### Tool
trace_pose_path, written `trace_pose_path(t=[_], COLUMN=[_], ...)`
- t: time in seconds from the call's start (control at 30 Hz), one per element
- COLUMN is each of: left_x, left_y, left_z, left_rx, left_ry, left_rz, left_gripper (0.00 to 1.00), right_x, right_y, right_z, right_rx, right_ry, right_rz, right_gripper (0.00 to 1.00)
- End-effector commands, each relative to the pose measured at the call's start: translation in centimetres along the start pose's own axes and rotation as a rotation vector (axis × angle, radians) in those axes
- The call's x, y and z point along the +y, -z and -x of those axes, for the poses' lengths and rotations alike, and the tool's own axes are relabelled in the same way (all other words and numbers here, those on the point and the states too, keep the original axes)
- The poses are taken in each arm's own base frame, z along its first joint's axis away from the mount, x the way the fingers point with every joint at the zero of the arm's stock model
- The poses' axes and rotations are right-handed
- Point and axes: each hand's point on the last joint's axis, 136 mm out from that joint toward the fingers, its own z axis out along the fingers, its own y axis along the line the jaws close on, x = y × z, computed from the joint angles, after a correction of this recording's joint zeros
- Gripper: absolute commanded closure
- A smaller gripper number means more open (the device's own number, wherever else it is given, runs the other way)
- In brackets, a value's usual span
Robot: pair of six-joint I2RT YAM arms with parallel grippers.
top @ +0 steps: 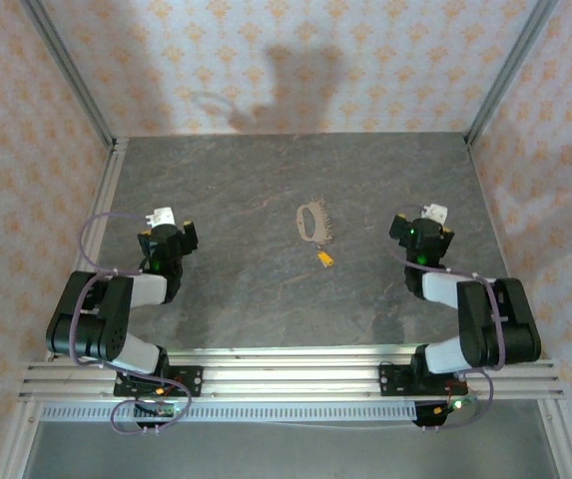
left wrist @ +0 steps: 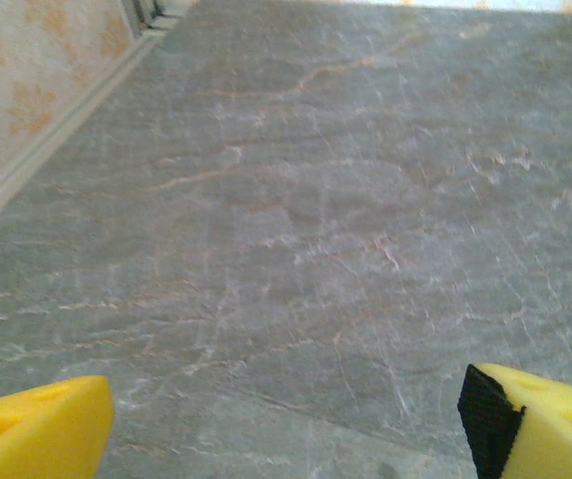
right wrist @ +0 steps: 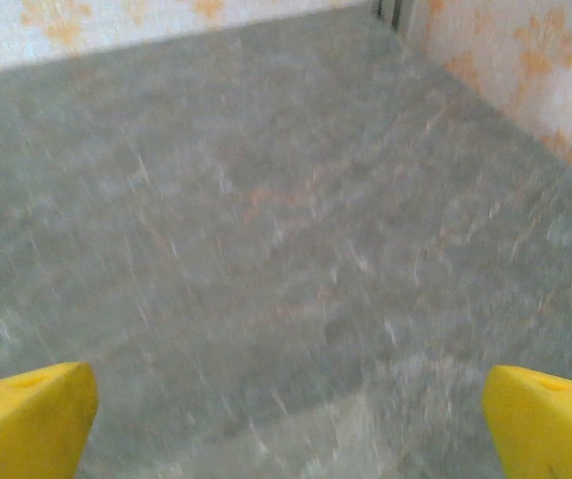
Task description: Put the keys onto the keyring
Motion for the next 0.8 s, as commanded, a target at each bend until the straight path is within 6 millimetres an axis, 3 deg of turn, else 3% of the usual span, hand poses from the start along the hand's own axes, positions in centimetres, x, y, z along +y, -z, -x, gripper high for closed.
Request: trace_pose_path(t=[0.0,0.13,0.77], left_x=[-0.4,-0.6,-0.7], left_y=[-0.3,-0.4,-0.6], left_z=[2.3,2.3,2.2], left_rx=[-0.070,-0.060,-0.051], left_ry=[0.004,-0.007,-0.018], left_rz=[-0.024,-0.027,-0.023], left_gripper=[0.07,0.00,0.00], right_x=[1.4,1.2,1.4], right_y=[-0.4,-1.6,-1.4], right_z=[1.2,1.0,1.0], right_rx=[-0.118,-0.034,-0.028], right_ry=[0.004,-0.015,-0.001], right_rz=[0.067,0.069,0.080], right_gripper=[0.01,0.00,0.01])
